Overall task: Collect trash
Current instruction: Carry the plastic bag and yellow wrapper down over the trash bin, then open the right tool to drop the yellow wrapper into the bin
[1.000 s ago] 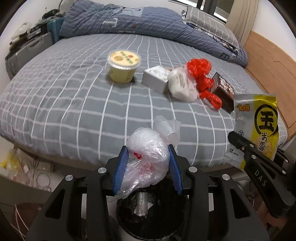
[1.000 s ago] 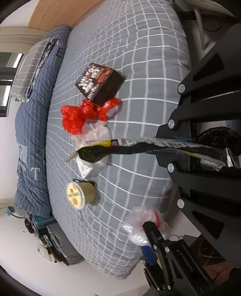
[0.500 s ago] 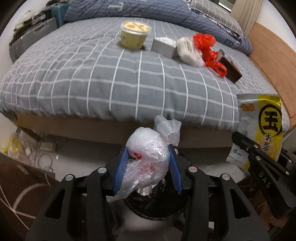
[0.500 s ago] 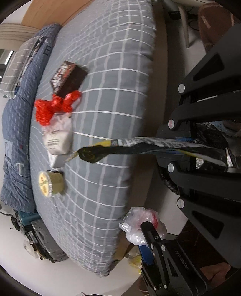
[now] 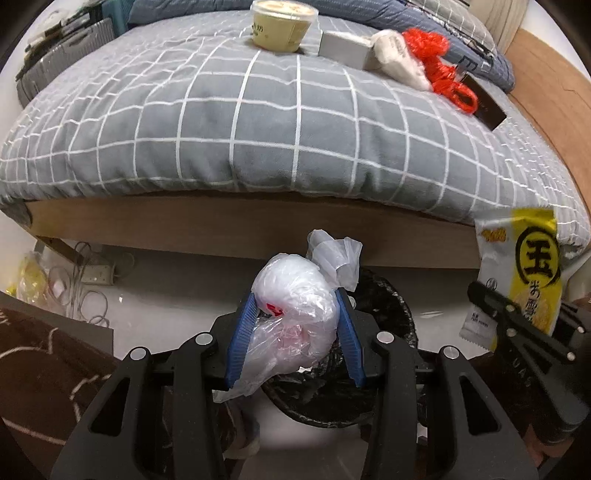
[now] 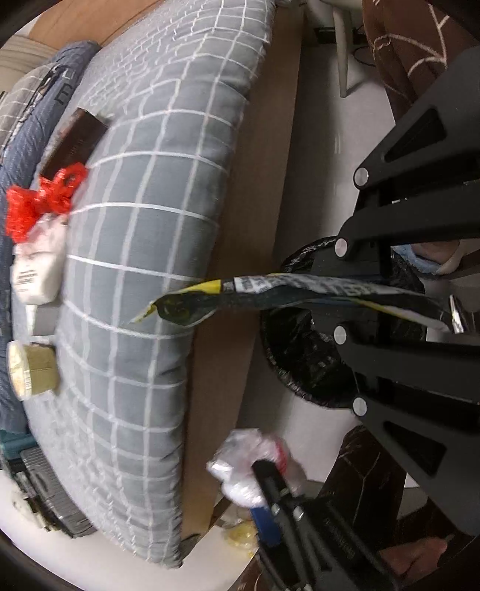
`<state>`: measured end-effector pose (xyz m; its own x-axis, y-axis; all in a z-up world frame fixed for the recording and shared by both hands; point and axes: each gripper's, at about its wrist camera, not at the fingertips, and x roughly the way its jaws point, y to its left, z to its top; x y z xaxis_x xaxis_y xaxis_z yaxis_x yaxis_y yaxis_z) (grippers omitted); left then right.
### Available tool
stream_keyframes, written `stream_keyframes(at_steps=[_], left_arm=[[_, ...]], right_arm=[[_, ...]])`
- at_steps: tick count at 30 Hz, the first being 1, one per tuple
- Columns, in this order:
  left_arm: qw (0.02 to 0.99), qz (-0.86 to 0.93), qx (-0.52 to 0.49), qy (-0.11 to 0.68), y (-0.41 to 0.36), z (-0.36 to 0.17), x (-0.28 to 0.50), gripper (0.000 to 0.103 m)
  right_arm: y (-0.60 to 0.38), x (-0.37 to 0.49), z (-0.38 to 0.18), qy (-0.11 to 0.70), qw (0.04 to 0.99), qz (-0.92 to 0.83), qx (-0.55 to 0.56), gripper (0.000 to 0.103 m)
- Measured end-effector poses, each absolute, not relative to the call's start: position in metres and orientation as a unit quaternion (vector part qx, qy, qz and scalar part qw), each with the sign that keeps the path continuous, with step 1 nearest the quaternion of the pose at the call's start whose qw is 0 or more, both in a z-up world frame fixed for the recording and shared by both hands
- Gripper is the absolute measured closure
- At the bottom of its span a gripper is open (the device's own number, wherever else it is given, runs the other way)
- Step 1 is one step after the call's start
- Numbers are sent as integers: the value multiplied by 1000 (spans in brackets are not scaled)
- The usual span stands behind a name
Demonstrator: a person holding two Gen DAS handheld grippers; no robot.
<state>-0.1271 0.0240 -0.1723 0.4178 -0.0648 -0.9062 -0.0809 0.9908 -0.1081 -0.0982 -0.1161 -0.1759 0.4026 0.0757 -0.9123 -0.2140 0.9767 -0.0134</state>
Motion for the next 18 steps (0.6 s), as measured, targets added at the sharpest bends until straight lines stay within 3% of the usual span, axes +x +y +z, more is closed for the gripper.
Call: stream_keyframes(at_steps=[18], left_arm=[[812,25,-66,579,23,-251,-87,60]], right_arm=[[-108,-67,-255,612,783,89,-58,97]])
